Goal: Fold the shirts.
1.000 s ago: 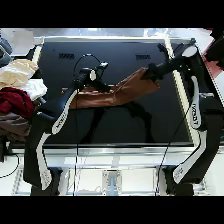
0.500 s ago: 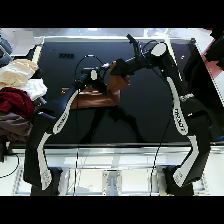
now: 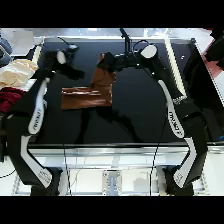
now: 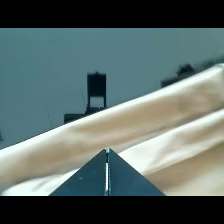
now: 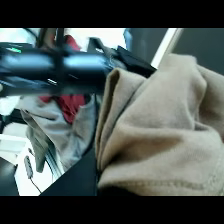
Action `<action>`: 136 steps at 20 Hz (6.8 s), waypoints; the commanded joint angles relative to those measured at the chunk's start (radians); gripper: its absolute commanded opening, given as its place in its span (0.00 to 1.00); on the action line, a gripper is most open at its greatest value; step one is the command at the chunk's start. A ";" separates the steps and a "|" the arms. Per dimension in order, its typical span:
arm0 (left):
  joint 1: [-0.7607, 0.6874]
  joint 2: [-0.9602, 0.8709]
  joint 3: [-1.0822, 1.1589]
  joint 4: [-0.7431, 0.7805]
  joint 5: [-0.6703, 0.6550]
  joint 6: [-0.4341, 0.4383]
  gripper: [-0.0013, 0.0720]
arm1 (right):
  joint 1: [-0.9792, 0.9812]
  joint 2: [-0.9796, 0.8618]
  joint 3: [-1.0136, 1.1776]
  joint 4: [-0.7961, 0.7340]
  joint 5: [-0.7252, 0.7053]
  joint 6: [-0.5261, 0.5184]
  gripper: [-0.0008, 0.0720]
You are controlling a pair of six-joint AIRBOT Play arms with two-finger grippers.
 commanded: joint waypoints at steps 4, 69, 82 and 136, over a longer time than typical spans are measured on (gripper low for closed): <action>0.124 0.115 0.000 -0.101 -0.032 -0.013 0.04 | 0.154 -0.052 -0.032 0.010 -0.216 0.026 0.22; 0.079 0.114 0.000 -0.116 -0.096 0.012 0.04 | -1.032 0.690 -1.274 -1.072 0.132 0.235 0.03; 0.079 0.114 0.000 -0.241 -0.146 0.012 0.04 | -1.041 1.081 -1.127 -0.901 0.366 0.132 0.97; -0.032 0.852 -0.447 -0.152 -0.235 -0.032 0.04 | -0.447 1.038 -1.118 -0.309 -0.093 -0.293 0.97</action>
